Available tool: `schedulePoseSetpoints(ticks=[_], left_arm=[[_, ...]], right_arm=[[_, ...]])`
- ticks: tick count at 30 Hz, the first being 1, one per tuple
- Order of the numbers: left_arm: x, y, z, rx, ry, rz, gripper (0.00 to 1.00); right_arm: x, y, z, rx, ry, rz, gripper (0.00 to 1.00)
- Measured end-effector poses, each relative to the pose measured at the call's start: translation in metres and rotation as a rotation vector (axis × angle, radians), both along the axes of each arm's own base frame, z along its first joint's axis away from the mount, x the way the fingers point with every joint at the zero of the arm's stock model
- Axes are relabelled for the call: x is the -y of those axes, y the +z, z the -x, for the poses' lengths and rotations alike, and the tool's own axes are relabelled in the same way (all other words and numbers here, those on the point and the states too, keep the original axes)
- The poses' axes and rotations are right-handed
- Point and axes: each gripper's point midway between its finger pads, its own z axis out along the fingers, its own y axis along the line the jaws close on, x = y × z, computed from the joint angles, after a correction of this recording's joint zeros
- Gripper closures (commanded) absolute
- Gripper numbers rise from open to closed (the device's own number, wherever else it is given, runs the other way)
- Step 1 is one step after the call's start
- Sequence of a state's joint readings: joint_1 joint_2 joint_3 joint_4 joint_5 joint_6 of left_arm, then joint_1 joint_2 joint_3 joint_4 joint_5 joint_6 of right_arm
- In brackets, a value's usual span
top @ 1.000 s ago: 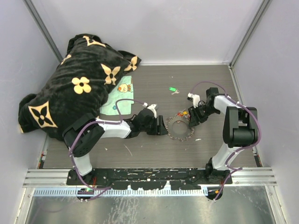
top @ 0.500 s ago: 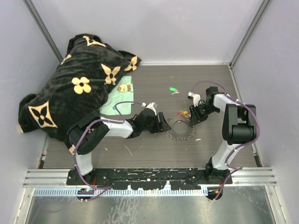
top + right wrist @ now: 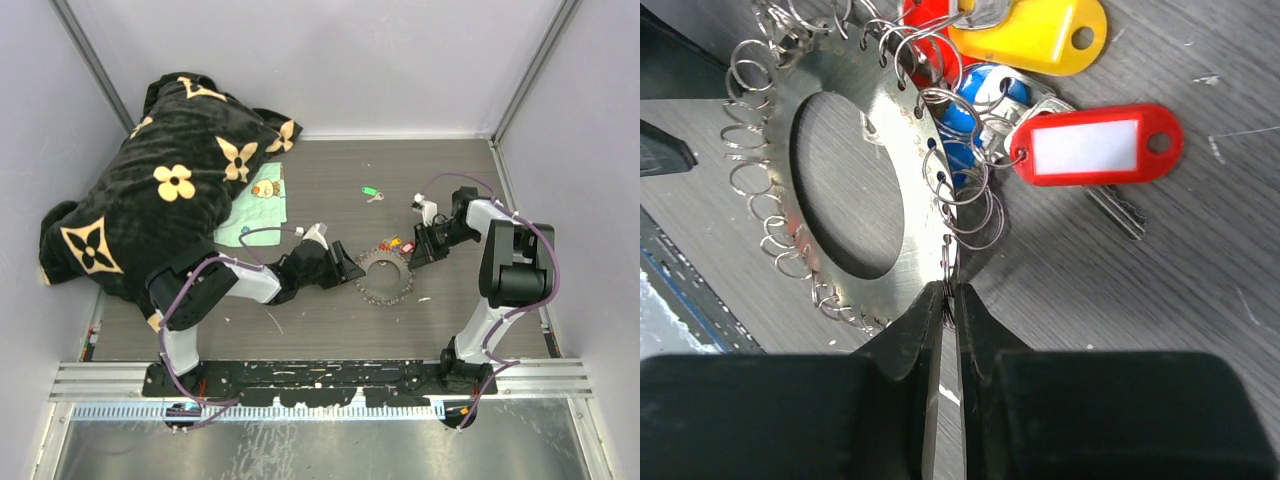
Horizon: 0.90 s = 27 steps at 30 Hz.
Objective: Remove the keys from the keyring
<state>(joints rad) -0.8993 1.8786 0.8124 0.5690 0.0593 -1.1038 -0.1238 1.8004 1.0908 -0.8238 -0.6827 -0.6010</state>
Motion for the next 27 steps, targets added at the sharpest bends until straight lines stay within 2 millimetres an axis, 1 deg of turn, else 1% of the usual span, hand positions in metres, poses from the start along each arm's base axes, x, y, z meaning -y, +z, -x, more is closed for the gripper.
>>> schedulePoseSetpoints(ticks=[3, 9, 11, 14, 19, 21, 24, 27], left_arm=[[-0.004, 0.000, 0.001, 0.010, 0.009, -0.002, 0.41], [-0.029, 0.003, 0.014, 0.070, -0.012, -0.079, 0.41], [-0.037, 0.009, 0.018, 0.106, -0.023, -0.104, 0.41], [-0.043, 0.033, 0.026, 0.199, -0.057, -0.117, 0.40], [-0.040, 0.077, 0.042, 0.407, -0.142, -0.125, 0.37], [-0.037, 0.087, 0.050, 0.493, -0.186, -0.147, 0.34], [-0.031, 0.087, 0.062, 0.587, -0.263, -0.208, 0.26], [-0.020, 0.084, 0.071, 0.681, -0.359, -0.289, 0.16]], right_arm=[[-0.004, 0.004, 0.002, -0.007, 0.000, -0.035, 0.90], [-0.017, 0.019, 0.003, -0.010, 0.001, -0.124, 0.97], [-0.022, 0.027, 0.003, -0.001, -0.001, -0.159, 0.99], [-0.029, 0.042, 0.003, 0.017, -0.006, -0.211, 1.00], [-0.040, 0.062, 0.002, 0.036, -0.018, -0.296, 1.00], [-0.043, 0.066, 0.002, 0.028, -0.024, -0.326, 1.00], [-0.047, 0.071, 0.004, 0.018, -0.029, -0.366, 1.00], [-0.051, 0.076, 0.006, -0.002, -0.032, -0.409, 1.00]])
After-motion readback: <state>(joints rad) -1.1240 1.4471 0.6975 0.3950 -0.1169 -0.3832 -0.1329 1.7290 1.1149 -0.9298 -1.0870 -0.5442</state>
